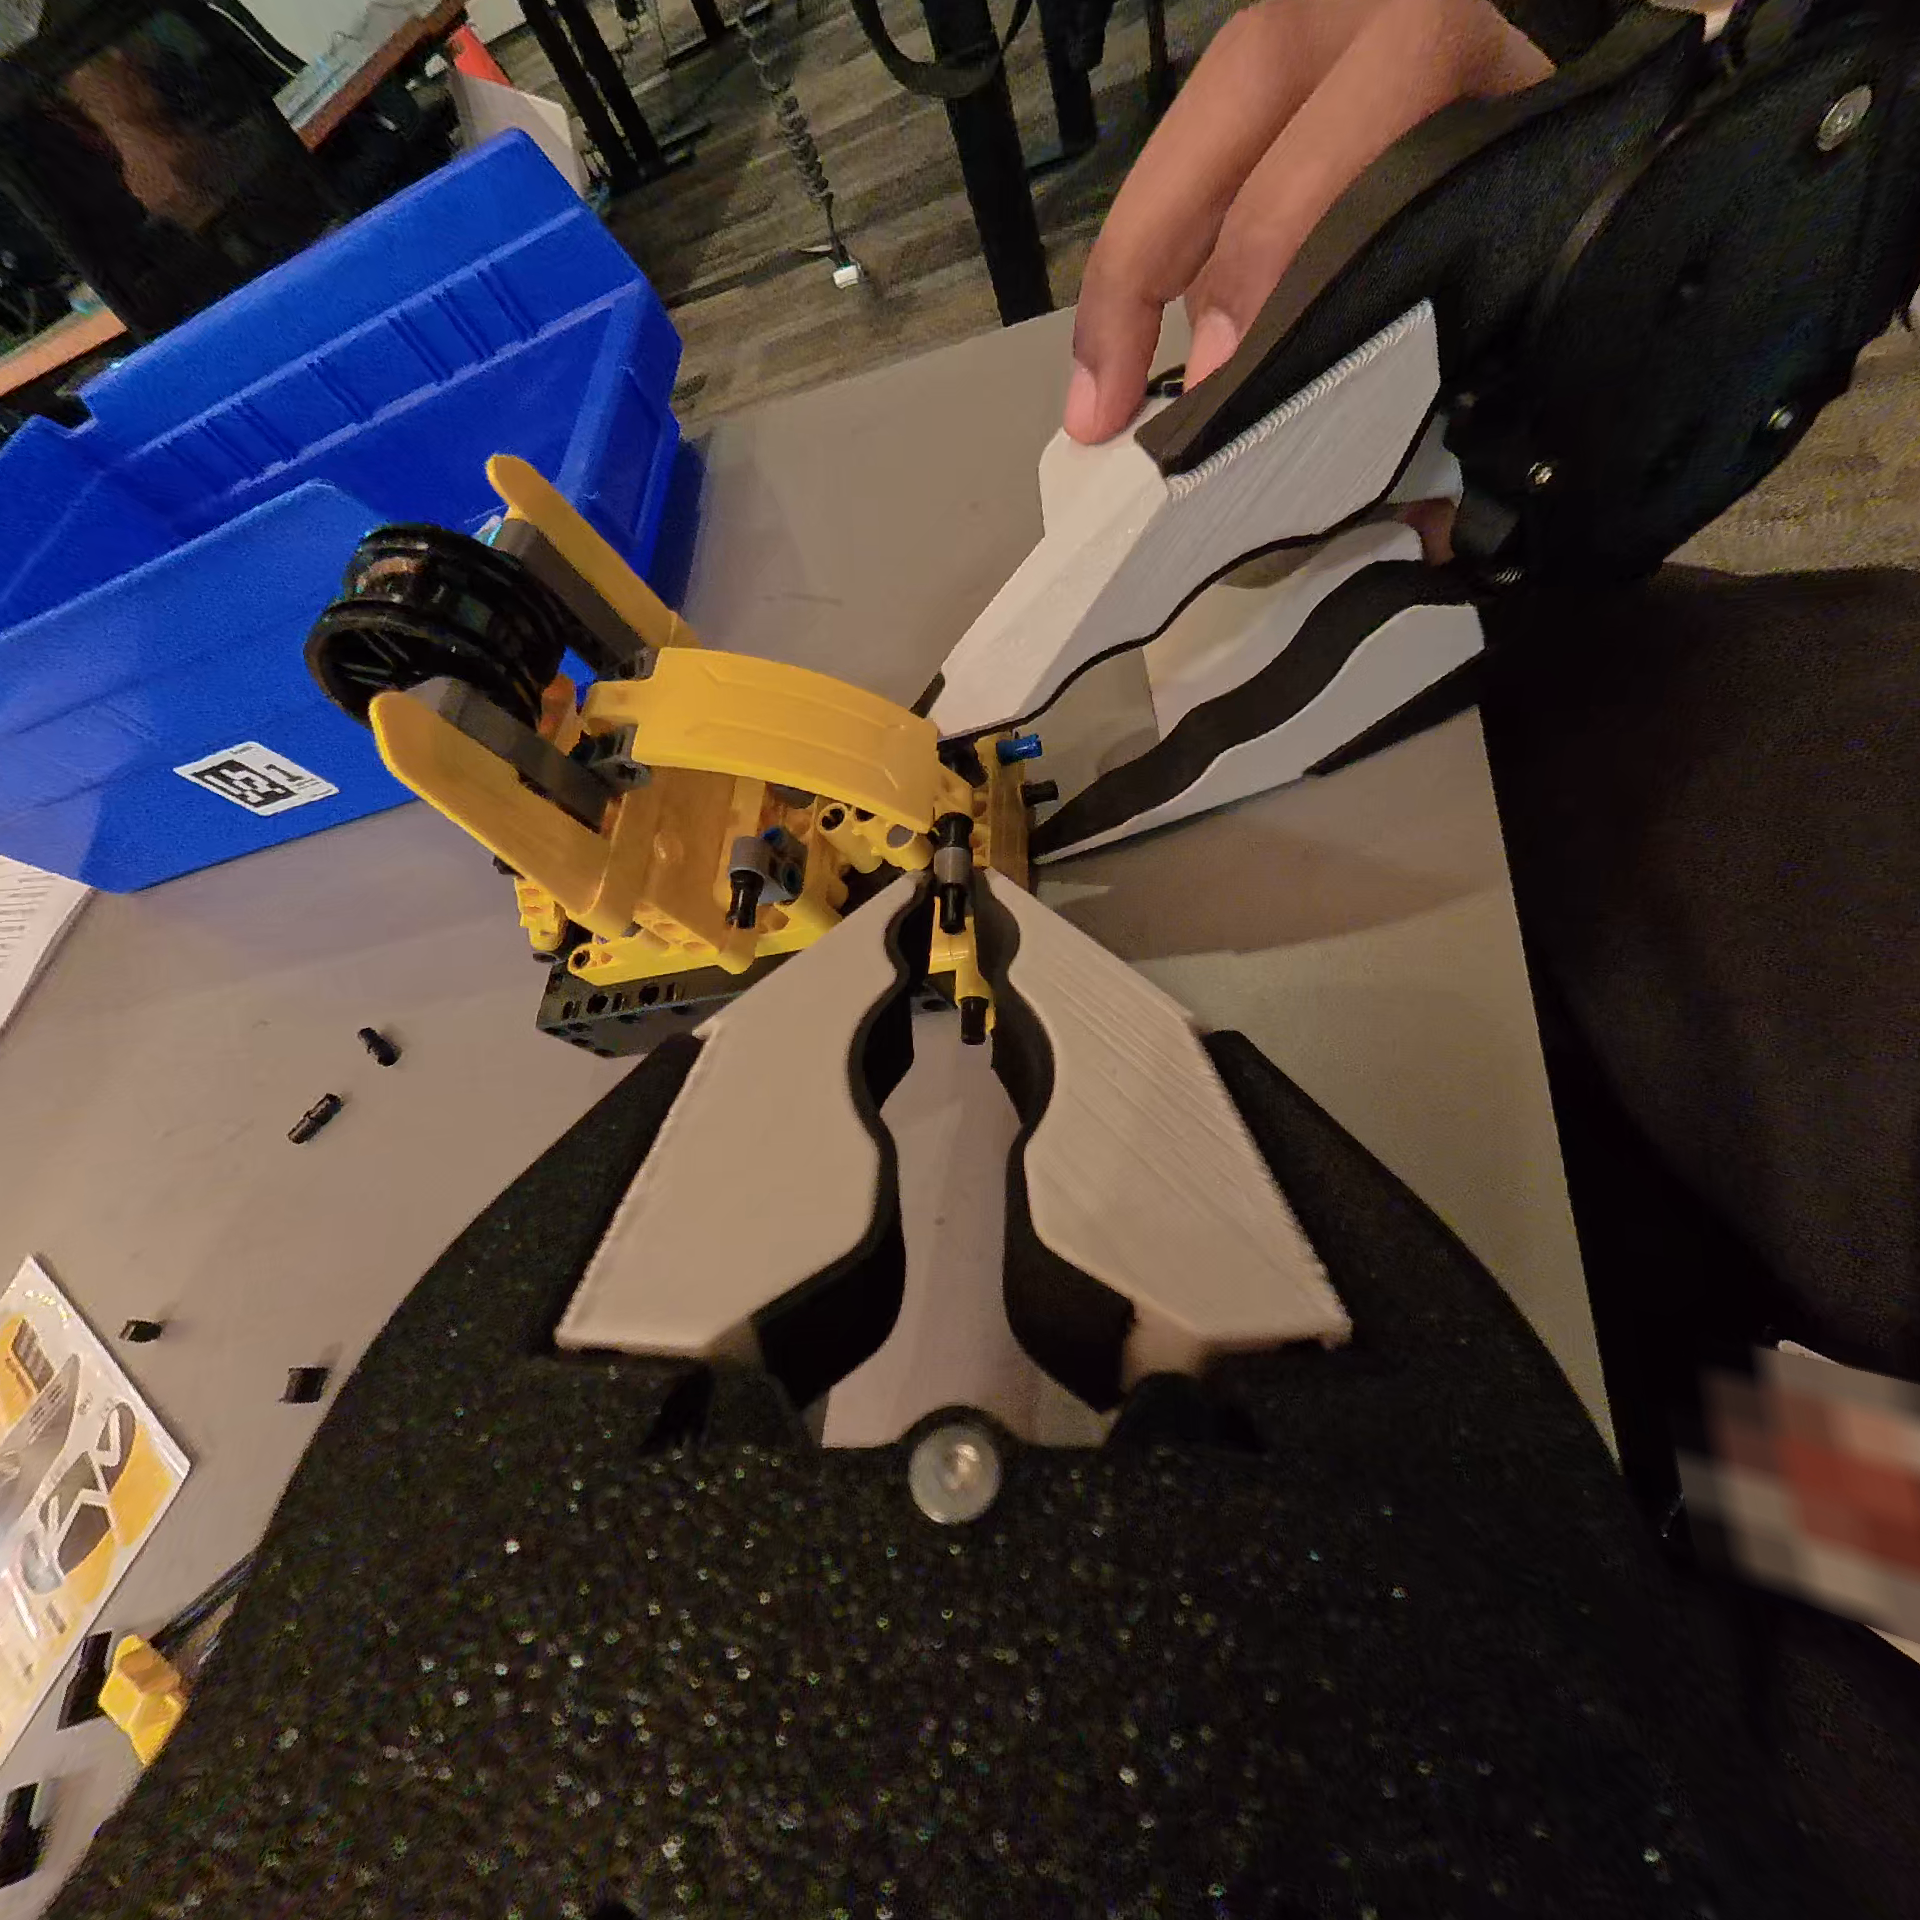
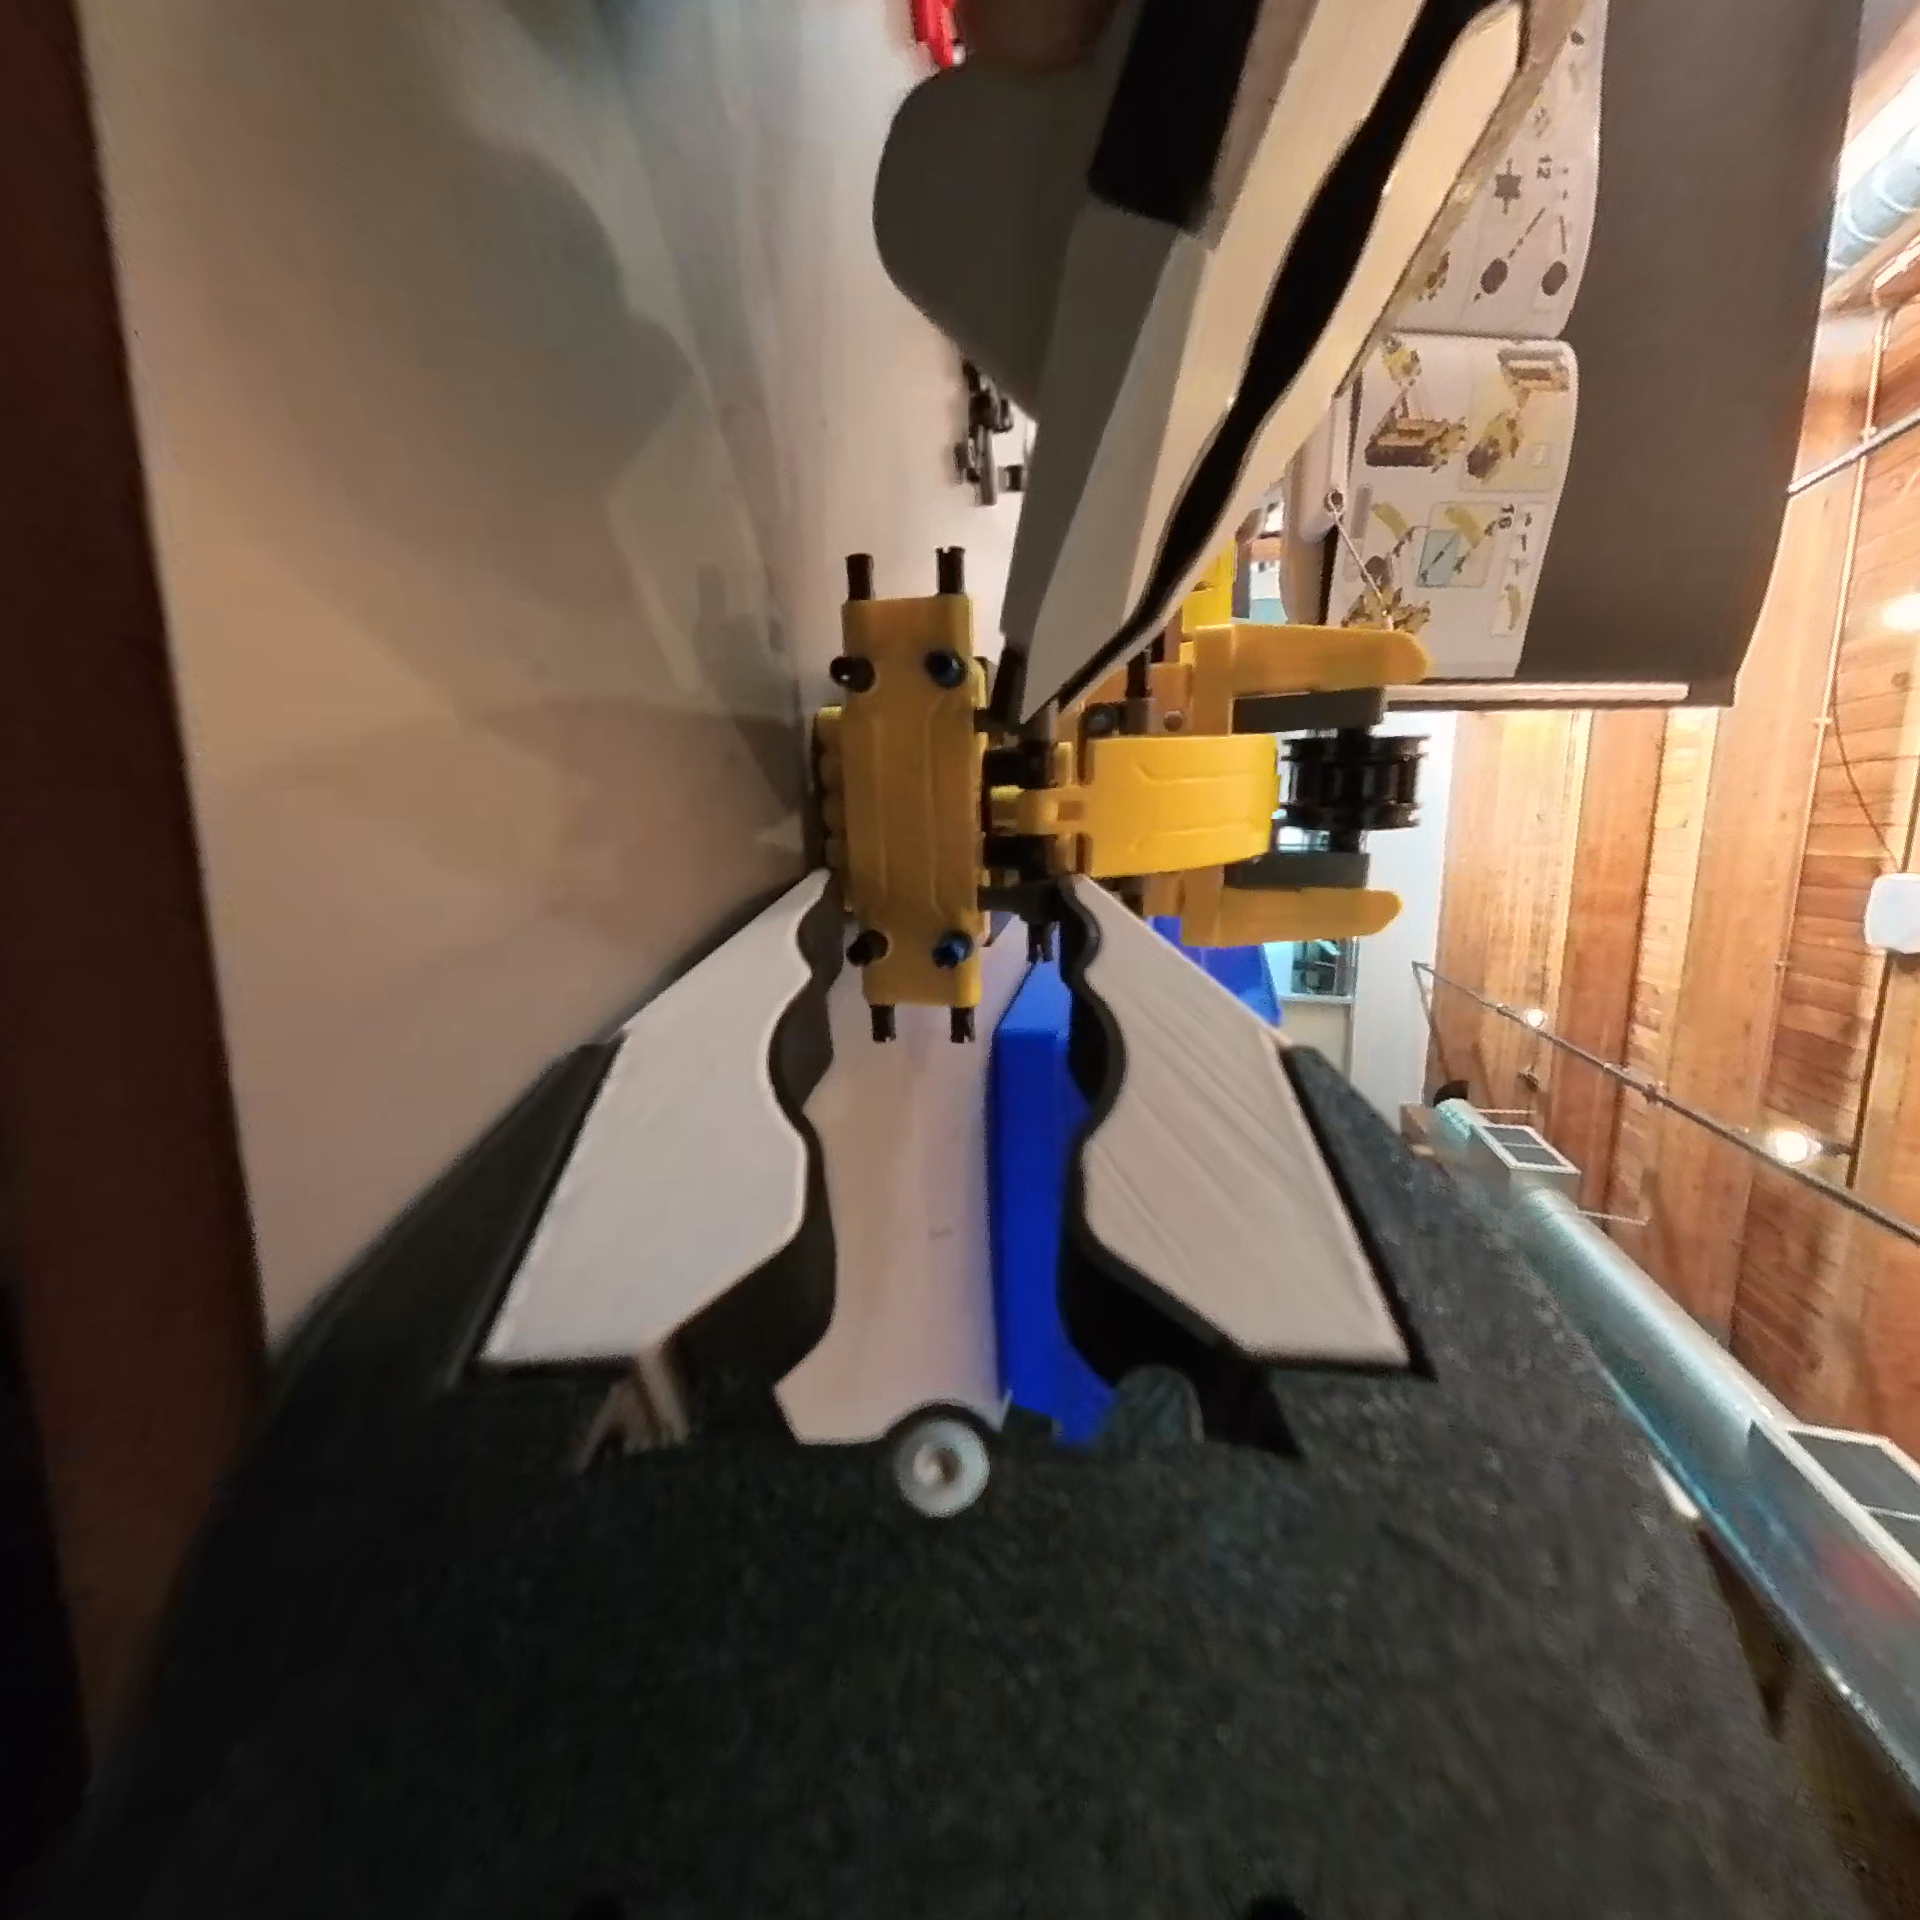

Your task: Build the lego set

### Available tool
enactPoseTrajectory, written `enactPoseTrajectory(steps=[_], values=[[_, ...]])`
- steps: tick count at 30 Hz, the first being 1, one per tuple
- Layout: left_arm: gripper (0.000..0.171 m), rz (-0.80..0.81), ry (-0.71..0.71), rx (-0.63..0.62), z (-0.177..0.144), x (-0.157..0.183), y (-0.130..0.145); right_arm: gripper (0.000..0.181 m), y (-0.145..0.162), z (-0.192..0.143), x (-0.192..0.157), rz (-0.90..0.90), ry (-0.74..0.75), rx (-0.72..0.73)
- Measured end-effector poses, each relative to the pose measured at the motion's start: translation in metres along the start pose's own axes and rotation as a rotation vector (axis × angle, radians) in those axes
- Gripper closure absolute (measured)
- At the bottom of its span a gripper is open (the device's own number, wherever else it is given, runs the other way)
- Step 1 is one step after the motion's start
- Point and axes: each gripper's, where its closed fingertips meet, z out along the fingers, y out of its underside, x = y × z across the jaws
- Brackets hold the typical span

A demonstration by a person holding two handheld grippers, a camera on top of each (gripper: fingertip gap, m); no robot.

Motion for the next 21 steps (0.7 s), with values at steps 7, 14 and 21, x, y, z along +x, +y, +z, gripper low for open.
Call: enactPoseTrajectory(steps=[7,14,21], values=[[0.166,-0.008,0.0,-0.001,0.0,-0.0009,0.0003,0.141,-0.0002,0.0021,0.0016,0.05,0.03,-0.009],[0.166,-0.014,0.005,-0.003,-0.0004,-0.0011,0.001,0.143,-0.0005,0.0021,0.0022,0.021,0.035,-0.008],[0.166,-0.041,0.016,-0.006,-0.0002,-0.0016,0.0013,0.143,-0.0002,0.0024,0.0024,0.015,0.021,0.009]])
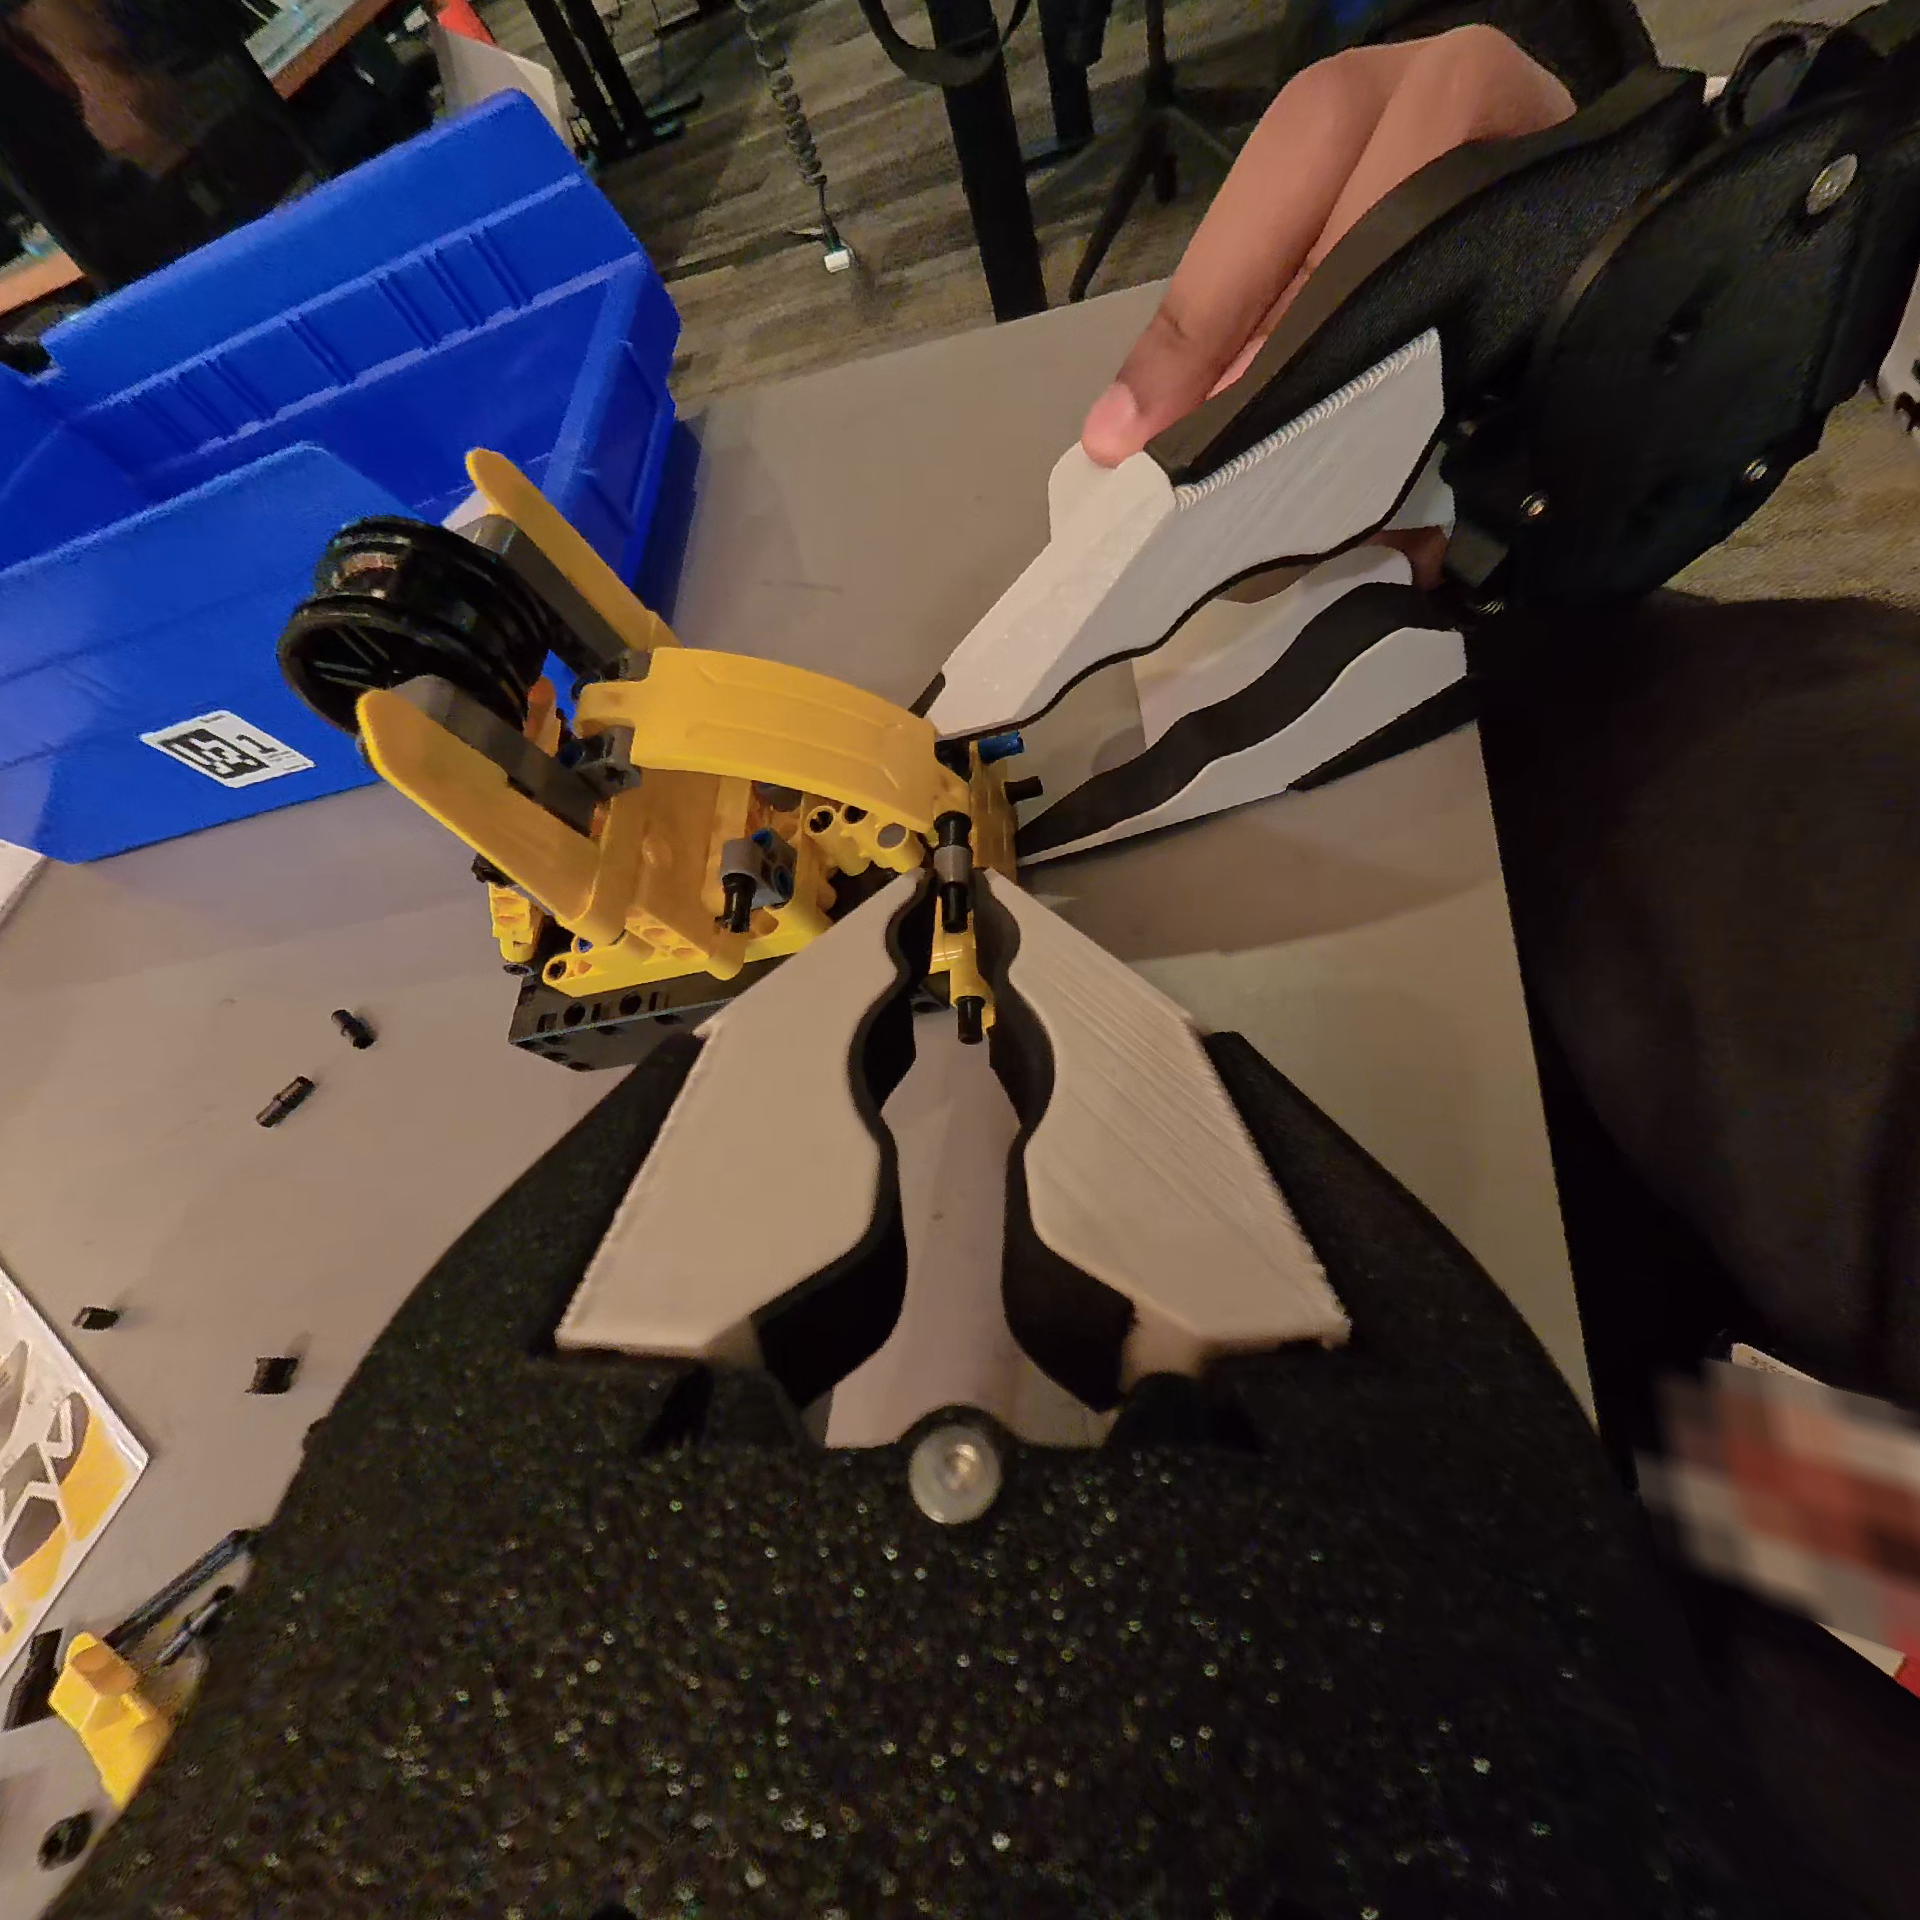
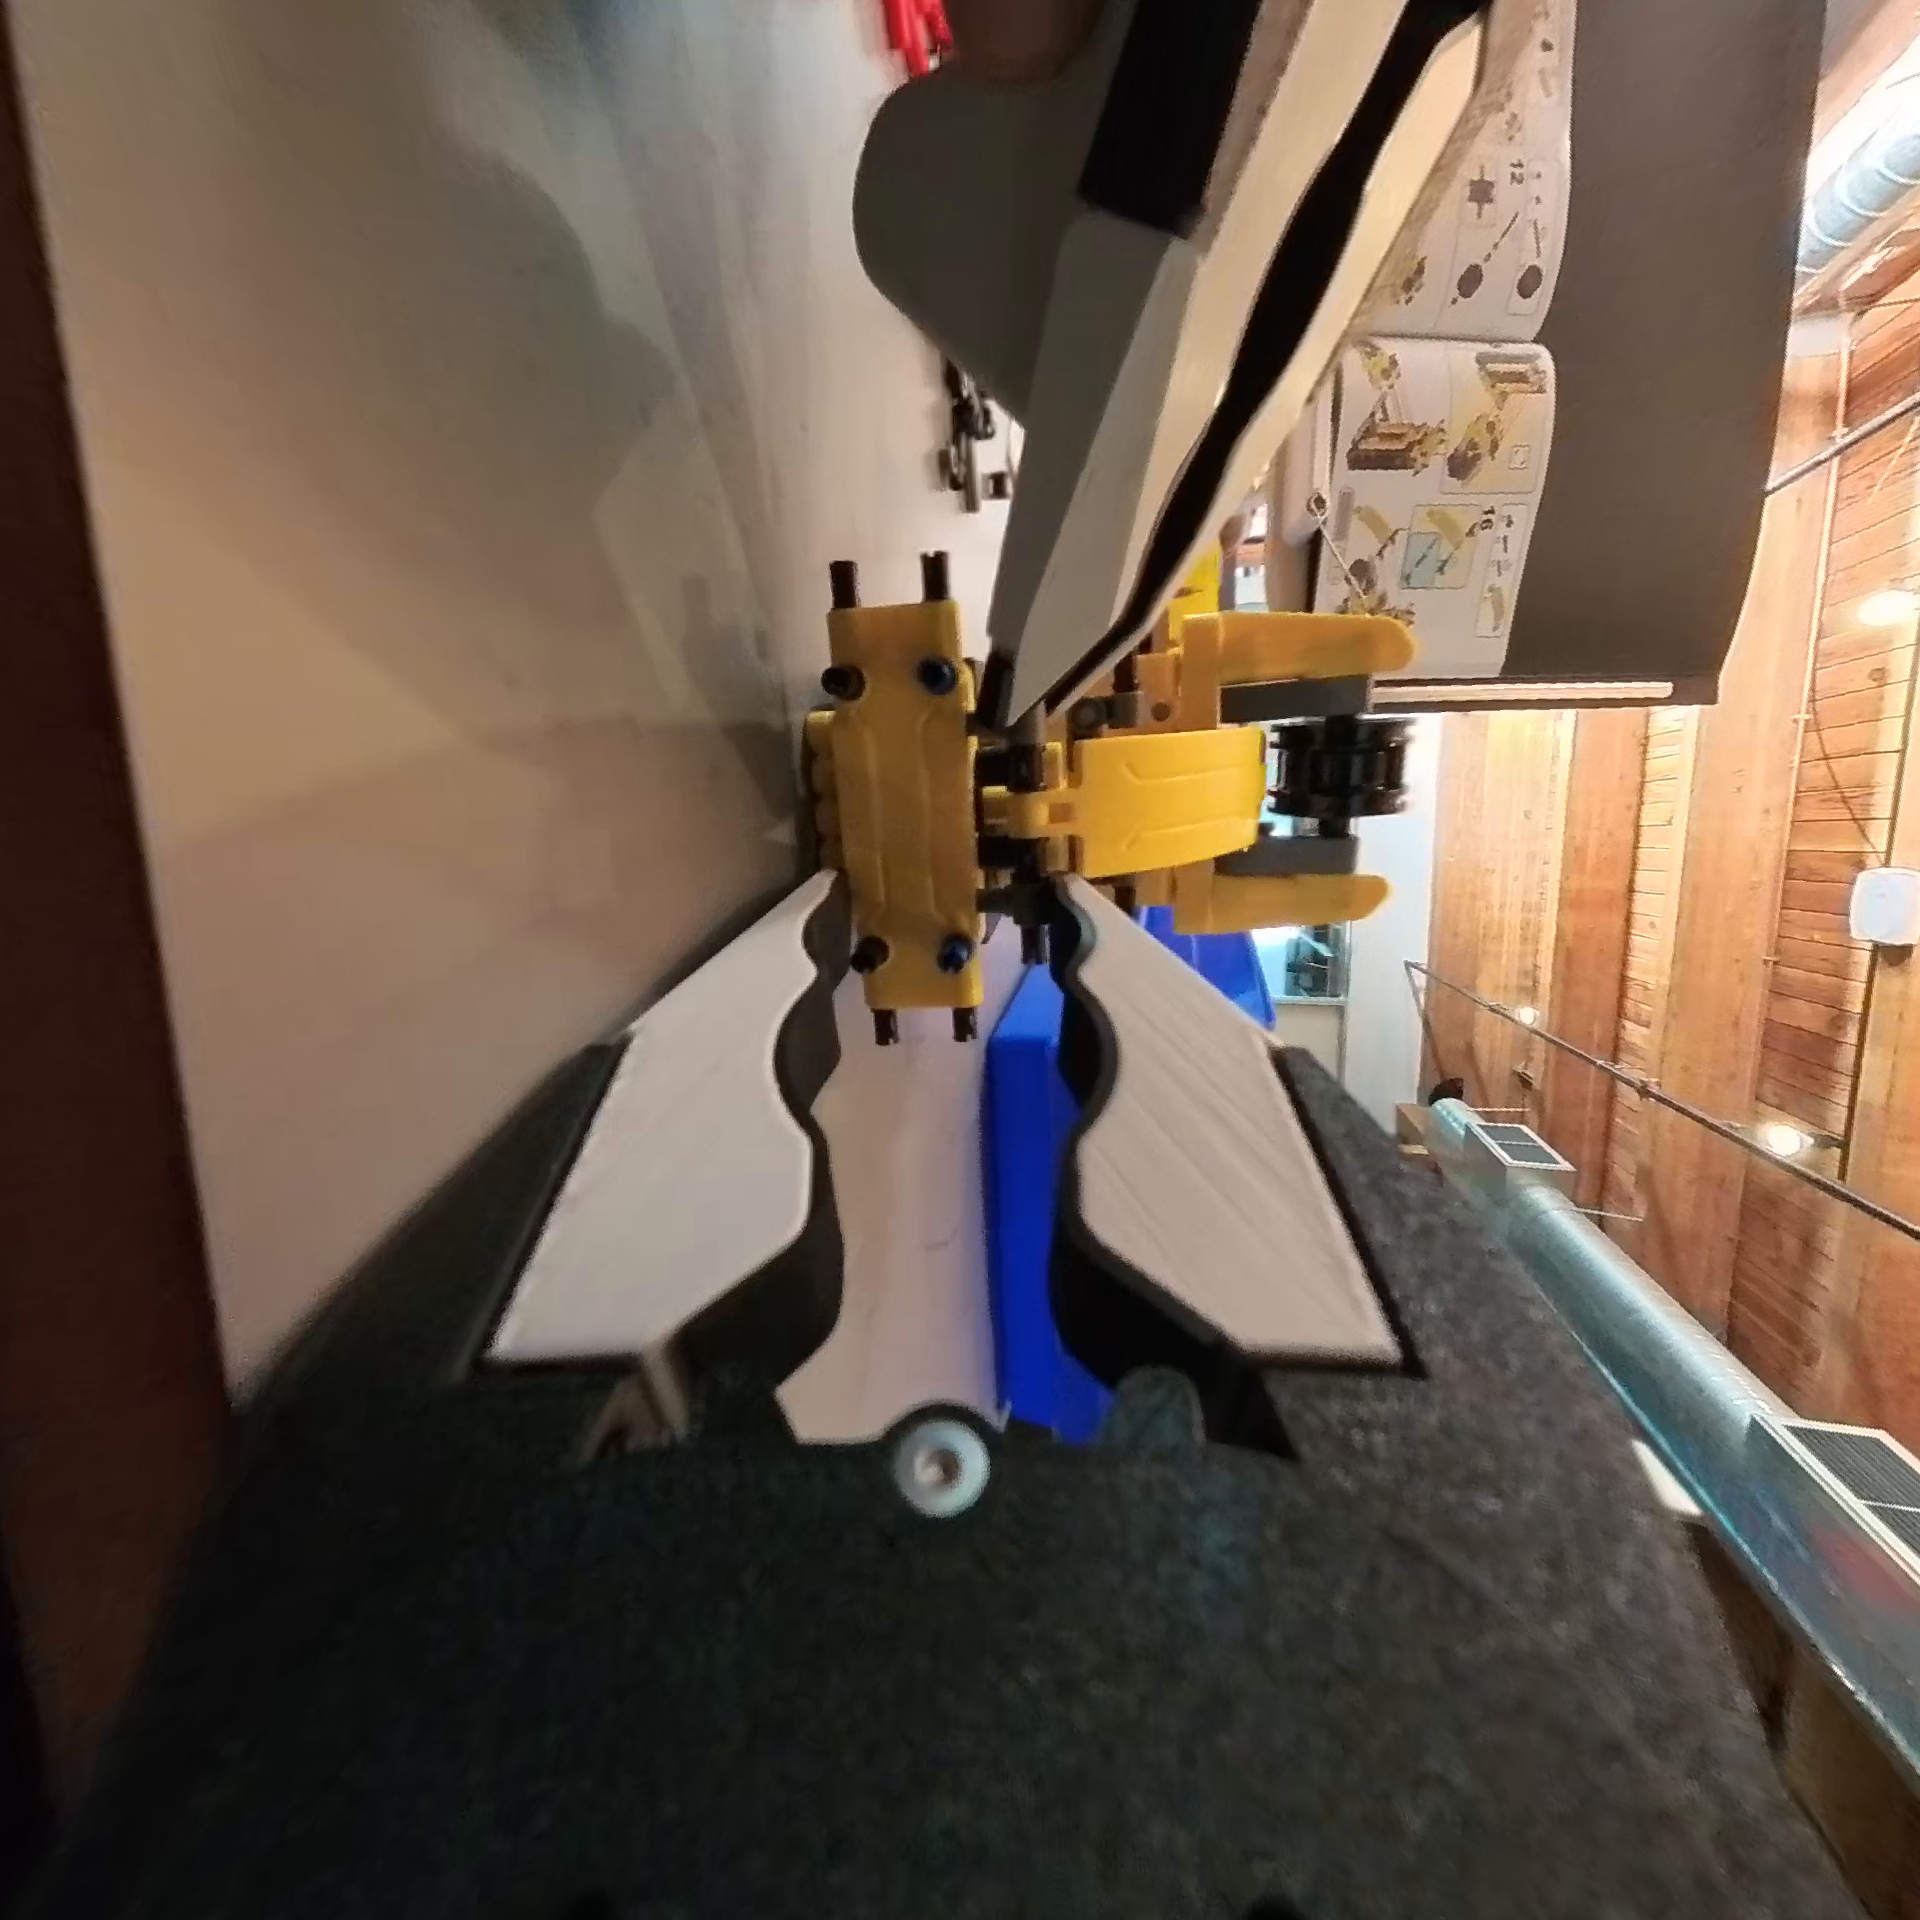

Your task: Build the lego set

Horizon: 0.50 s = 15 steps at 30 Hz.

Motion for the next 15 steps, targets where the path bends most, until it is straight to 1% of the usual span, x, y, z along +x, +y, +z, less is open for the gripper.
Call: enactPoseTrajectory(steps=[12,15], values=[[0.166,-0.164,0.055,-0.008,0.0003,-0.0027,0.0005,0.143,0.0008,0.0019,0.0,0.053,-0.098,-0.014],[0.166,-0.178,0.055,-0.01,0.0002,-0.0039,0.0009,0.143,0.0009,0.0032,0.0001,0.058,-0.107,-0.014]])
